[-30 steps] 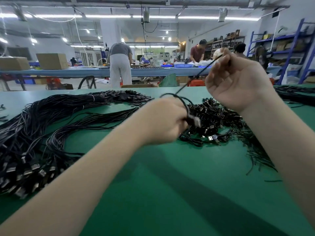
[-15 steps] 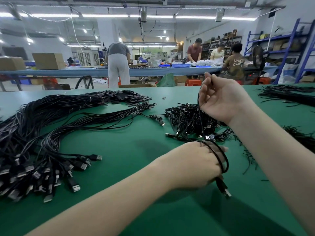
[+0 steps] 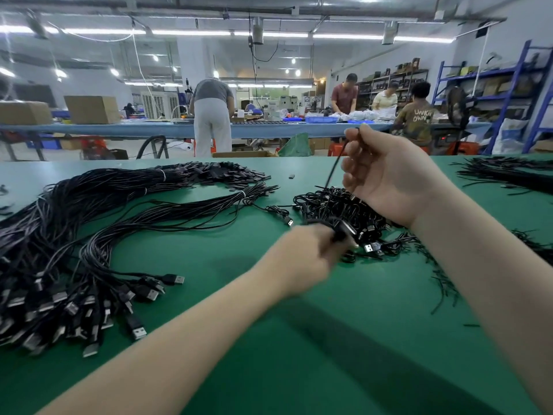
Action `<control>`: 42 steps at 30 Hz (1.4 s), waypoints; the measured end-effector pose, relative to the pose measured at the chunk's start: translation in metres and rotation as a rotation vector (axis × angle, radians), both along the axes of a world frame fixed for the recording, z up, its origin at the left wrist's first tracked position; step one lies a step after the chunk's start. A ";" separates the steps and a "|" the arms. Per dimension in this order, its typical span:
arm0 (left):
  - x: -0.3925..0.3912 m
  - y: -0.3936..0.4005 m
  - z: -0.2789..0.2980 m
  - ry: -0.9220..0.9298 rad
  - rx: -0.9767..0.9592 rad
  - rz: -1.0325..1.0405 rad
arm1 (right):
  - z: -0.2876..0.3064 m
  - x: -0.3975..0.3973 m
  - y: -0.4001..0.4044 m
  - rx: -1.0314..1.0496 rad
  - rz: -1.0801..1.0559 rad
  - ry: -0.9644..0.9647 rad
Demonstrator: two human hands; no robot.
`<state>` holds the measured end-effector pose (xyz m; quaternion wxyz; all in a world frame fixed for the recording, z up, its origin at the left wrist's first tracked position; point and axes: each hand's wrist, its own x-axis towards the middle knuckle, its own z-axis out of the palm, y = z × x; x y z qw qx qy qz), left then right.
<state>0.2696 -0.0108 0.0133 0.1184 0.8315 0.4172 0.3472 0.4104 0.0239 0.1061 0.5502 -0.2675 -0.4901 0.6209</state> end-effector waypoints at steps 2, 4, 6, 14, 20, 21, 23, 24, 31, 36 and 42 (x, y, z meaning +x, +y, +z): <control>-0.018 0.010 0.010 -0.322 -0.131 0.057 | 0.004 0.000 -0.009 0.187 0.024 -0.228; -0.035 0.019 0.023 -0.457 -0.199 0.109 | 0.005 -0.003 -0.019 0.339 0.079 -0.414; -0.049 0.024 0.037 -0.661 -0.275 0.094 | 0.004 -0.010 -0.026 0.455 0.117 -0.567; -0.065 0.012 0.083 -1.181 -0.514 -0.314 | -0.040 -0.033 -0.010 0.494 0.001 -0.796; -0.053 0.014 0.075 -1.115 -0.473 -0.259 | -0.052 -0.023 0.007 0.371 -0.021 -0.732; -0.053 0.016 0.074 -1.128 -0.479 -0.222 | -0.051 -0.021 0.009 0.333 0.033 -0.711; -0.051 0.017 0.068 -1.130 -0.516 -0.164 | -0.051 -0.019 0.014 0.177 0.202 -0.585; -0.049 0.017 0.064 -1.115 -0.554 -0.157 | -0.051 -0.019 0.016 0.090 0.283 -0.513; -0.043 0.023 0.028 -1.178 -0.840 -0.137 | -0.086 -0.025 0.019 -0.198 0.441 -0.408; -0.047 0.033 -0.001 -1.195 -0.863 0.021 | -0.114 -0.035 0.023 -0.333 0.229 -0.242; -0.045 0.034 -0.014 -1.234 -0.892 0.010 | -0.121 -0.041 0.026 -0.285 0.132 -0.340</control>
